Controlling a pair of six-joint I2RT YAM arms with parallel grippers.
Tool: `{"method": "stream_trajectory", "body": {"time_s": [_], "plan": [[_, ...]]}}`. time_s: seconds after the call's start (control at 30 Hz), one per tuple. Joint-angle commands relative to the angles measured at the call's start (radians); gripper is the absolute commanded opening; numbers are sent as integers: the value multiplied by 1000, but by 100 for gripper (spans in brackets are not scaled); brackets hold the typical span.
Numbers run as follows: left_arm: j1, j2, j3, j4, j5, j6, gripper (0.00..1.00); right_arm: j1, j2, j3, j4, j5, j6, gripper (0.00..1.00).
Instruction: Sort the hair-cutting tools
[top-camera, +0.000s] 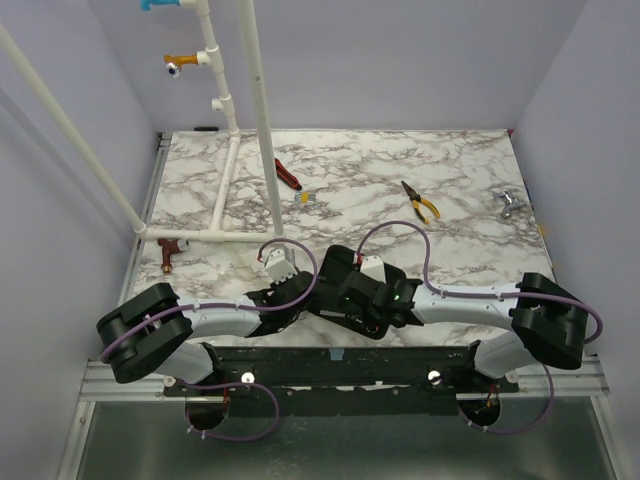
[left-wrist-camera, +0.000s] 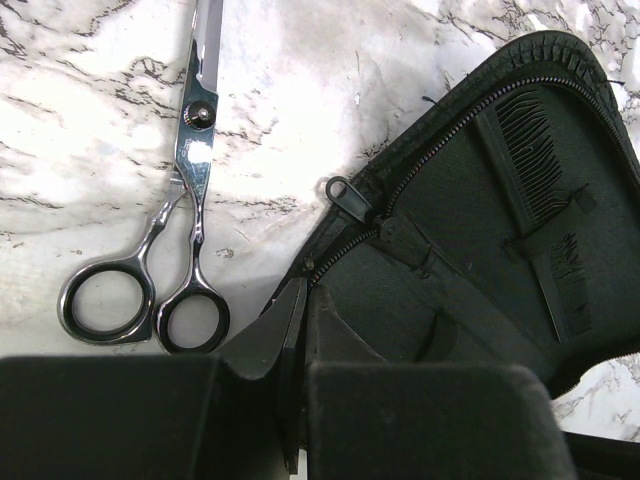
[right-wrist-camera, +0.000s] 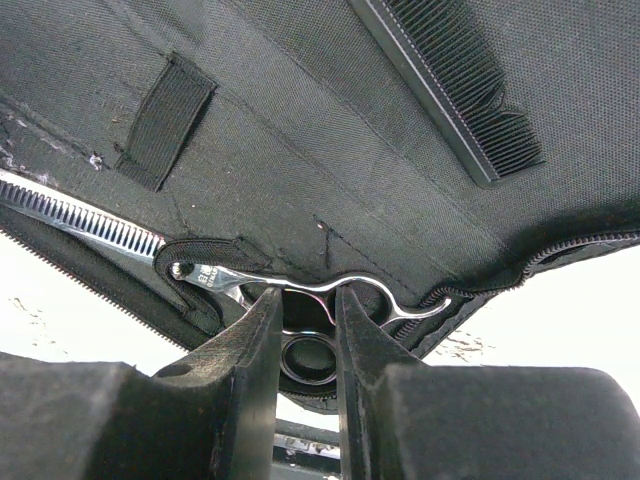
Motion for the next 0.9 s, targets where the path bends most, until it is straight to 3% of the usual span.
{"method": "stream_trajectory", "body": {"time_s": [0.0,0.2,0.37,0.57,0.87], "plan": [[-37,63,-23,29,211,-43,0,35,118,-54,756,-423,108,21],[-37,43,-45,16,198,-59,0,36,4,-74,607,-285,53,29],[-37,65,-26,21,209,-44,0,35,21,-60,561,-284,-5,31],[-37,39,-22,-18,190,-35,0,34,37,-73,524,-249,50,29],[-35,2,-53,-55,158,-62,0,35,-107,-185,320,-141,161,29]]}}
